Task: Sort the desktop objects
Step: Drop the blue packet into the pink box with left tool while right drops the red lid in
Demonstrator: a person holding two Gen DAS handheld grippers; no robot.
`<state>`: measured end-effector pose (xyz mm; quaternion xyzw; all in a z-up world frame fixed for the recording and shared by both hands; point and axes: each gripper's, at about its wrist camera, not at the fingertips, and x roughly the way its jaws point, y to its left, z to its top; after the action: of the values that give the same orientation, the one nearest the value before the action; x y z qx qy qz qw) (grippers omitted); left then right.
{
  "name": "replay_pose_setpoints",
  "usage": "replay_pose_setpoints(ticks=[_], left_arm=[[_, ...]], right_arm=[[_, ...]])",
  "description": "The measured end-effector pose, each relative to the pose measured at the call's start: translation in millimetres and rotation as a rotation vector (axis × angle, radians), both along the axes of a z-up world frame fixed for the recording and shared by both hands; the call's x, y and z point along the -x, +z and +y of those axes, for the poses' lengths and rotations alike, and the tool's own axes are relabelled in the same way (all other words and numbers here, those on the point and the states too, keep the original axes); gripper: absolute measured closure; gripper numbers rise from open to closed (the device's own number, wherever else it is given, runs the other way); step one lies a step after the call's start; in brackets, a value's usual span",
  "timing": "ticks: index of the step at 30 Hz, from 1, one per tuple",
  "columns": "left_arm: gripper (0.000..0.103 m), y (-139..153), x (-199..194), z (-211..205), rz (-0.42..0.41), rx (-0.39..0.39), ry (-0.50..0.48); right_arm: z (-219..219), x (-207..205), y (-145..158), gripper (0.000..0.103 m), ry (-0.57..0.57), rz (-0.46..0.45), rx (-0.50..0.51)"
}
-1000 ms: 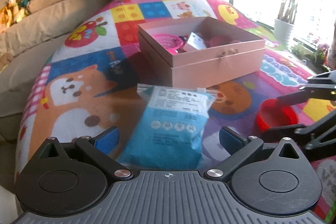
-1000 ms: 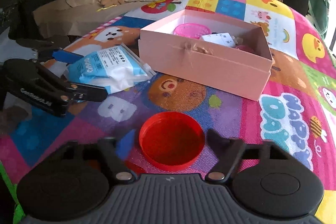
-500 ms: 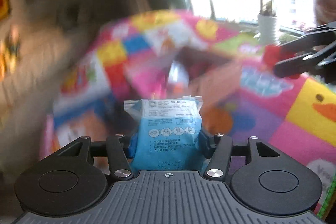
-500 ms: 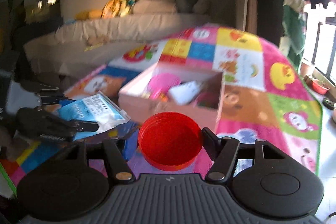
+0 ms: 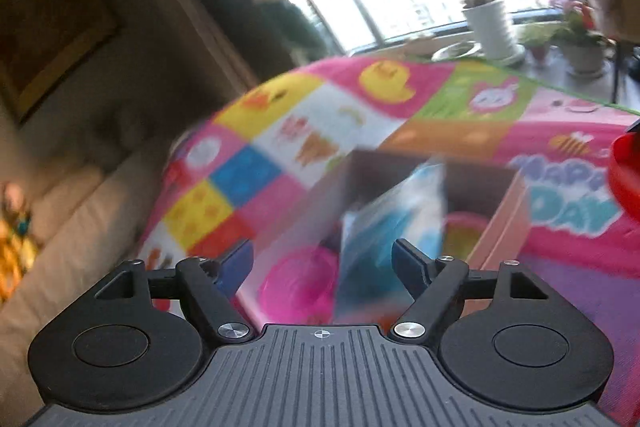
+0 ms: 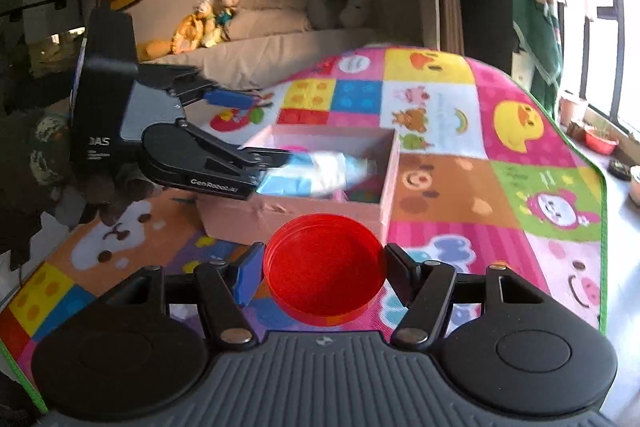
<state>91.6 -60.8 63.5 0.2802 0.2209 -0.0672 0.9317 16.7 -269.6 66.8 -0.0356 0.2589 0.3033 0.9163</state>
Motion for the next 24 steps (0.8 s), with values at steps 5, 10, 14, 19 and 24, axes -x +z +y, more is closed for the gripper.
replay_pose_setpoints(ticks=[5, 10, 14, 19, 24], left_arm=[[0.008, -10.5, 13.9, 31.2, -0.028, 0.002, 0.116], [0.006, 4.4, 24.7, 62.9, -0.006, 0.232, 0.235], [0.005, 7.3, 39.9, 69.1, 0.044, 0.461, 0.248], [0.003, -4.8, 65.7, 76.2, 0.075, 0.503, 0.259], [0.002, -28.5, 85.7, 92.0, 0.137, 0.550, 0.281]], right_arm=[[1.8, -14.8, -7.0, 0.039, -0.008, 0.021, 0.030], [28.8, -40.3, 16.0, 0.039, 0.029, -0.043, 0.033], [70.2, -81.6, 45.8, 0.039, 0.051, -0.092, 0.000], [124.1, -146.3, 57.9, 0.012, 0.067, -0.025, -0.055], [121.4, -144.9, 28.6, 0.029, 0.005, 0.010, 0.054]])
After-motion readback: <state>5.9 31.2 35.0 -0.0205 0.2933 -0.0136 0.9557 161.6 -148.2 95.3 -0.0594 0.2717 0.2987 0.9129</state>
